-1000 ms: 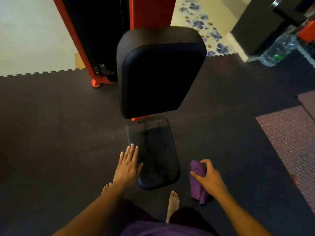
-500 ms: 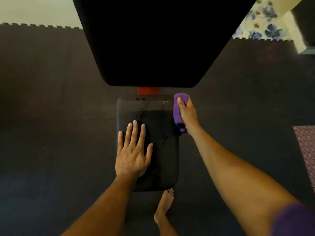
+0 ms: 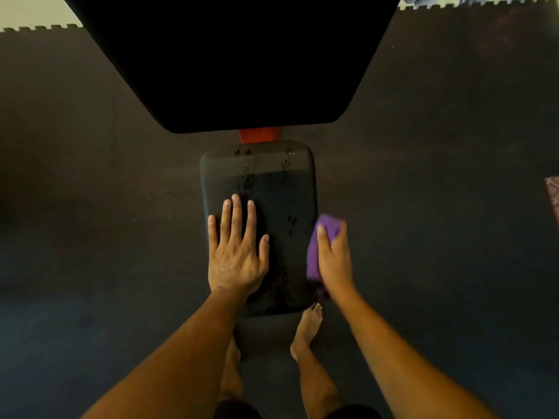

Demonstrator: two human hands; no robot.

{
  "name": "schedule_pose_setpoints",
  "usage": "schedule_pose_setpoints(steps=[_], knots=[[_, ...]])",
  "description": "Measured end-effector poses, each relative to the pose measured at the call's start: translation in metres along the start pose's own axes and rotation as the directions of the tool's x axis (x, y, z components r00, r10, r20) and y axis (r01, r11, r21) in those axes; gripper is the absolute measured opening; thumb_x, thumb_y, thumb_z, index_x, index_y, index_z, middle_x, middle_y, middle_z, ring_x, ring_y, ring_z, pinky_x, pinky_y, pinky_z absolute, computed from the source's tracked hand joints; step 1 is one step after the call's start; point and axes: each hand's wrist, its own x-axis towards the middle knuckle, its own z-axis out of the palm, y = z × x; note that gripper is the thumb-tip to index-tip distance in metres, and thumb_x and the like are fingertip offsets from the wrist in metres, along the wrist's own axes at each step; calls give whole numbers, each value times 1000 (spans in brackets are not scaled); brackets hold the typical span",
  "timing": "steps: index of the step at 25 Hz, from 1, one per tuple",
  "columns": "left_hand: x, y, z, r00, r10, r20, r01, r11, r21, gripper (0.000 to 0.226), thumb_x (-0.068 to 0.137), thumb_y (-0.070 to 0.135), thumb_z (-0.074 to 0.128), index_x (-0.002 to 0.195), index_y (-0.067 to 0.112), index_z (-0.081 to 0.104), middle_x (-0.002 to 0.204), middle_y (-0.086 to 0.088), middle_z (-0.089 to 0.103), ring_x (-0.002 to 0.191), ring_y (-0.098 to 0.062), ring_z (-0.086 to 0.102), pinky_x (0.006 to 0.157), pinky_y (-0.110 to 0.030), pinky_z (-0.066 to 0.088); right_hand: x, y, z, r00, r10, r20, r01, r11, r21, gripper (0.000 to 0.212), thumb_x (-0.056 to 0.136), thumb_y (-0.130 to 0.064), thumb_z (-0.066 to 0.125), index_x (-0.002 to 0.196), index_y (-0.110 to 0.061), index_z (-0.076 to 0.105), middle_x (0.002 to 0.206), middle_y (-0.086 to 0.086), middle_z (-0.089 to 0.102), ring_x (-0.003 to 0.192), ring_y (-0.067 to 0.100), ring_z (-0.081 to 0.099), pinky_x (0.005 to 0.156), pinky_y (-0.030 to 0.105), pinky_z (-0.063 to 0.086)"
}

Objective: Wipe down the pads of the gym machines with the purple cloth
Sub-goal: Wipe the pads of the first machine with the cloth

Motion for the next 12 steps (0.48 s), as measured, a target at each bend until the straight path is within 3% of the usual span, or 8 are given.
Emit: schedule_pose_setpoints(steps=[3, 6, 9, 10, 12], knots=[[1, -1, 0, 1000, -3, -13, 3, 1000, 16, 71, 106, 54, 12, 166, 16, 5, 174, -10, -5, 160, -24, -10, 129, -54, 3, 120, -69, 1, 988, -156, -2, 156, 987, 44, 42, 103, -51, 41, 135, -22, 44, 124, 9, 58, 111, 31, 62, 92, 58, 53], [2, -1, 2, 1000, -8, -22, 9, 1000, 15, 70, 107, 52, 17, 166, 17, 6, 174, -10, -4, 160, -24, -9, 129, -54, 3, 158, -94, 3, 974, -220, 51, 217, 975, 50, 40, 103, -45, 47, 133, -18, 50, 119, 7, 60, 104, 24, 63, 91, 46, 54], [1, 0, 2, 1000, -9, -30, 10, 1000, 15, 70, 106, 49, 23, 166, 16, 9, 174, -11, -2, 160, -24, -7, 128, -55, 6, 91, -53, 1, 974, -227, -20, 228, 971, 66, 42, 104, -40, 51, 140, -18, 47, 124, -3, 57, 94, 3, 59, 80, 6, 44], [1, 0, 2, 999, -13, -31, 14, 1000, 21, 70, 106, 48, 24, 166, 15, 9, 174, -11, -2, 160, -24, -7, 128, -56, 7, 53, -25, 1, 980, -198, -28, 200, 978, 65, 41, 104, -39, 52, 140, -20, 46, 124, -7, 56, 96, -1, 57, 79, -1, 37], [2, 0, 2, 1000, -16, -23, 17, 1000, 21, 70, 106, 47, 25, 166, 15, 9, 174, -11, -3, 160, -24, -7, 128, -57, 7, -31, 28, -3, 996, -89, 21, 88, 993, 75, 35, 101, -44, 49, 133, -32, 45, 116, -15, 57, 98, -12, 56, 85, 5, 37]])
